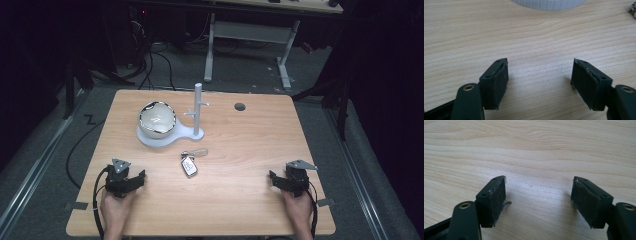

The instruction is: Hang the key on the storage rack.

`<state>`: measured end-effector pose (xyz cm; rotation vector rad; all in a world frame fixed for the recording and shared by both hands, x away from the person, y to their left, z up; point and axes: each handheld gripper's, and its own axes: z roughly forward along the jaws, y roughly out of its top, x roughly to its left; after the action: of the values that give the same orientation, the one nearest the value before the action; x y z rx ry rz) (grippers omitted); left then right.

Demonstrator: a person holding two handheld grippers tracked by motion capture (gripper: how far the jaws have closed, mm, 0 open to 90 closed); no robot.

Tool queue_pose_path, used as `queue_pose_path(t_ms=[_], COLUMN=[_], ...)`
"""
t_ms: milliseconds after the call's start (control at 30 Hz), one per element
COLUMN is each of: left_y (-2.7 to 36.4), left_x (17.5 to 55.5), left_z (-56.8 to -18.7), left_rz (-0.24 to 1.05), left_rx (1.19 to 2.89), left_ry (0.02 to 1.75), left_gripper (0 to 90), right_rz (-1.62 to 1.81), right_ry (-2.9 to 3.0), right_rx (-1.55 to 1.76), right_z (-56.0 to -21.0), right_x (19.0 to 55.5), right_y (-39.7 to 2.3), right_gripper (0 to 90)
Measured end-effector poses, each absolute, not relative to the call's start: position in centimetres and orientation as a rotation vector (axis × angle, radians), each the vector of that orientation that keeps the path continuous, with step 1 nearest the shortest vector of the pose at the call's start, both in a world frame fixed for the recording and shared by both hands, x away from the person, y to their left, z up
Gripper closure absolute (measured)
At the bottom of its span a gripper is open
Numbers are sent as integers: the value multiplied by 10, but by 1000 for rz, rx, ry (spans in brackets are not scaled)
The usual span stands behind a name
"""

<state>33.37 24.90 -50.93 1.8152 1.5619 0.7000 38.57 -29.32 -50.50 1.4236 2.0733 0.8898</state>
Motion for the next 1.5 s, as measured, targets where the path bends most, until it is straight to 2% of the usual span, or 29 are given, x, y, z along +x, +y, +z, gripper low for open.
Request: queue_pose_path(t_ms=[467,700,1167,1500], left_y=[245,235,195,147], left_x=[337,340,352,369], left_z=[-508,-505,-491,-483], left_rz=[696,659,564,501], left_rx=[1821,1833,1865,1919], left_ry=[1592,1567,1454,1384], left_gripper=[274,210,155,150], right_rz=[891,891,892,894], right_ry=[2078,2078,2077,2078], right_rx=[1420,1419,1420,1421], right_z=[-505,-505,-505,-505], right_x=[386,386,386,386], right_y=[-293,-293,-293,-293], right_gripper=[280,280,280,280])
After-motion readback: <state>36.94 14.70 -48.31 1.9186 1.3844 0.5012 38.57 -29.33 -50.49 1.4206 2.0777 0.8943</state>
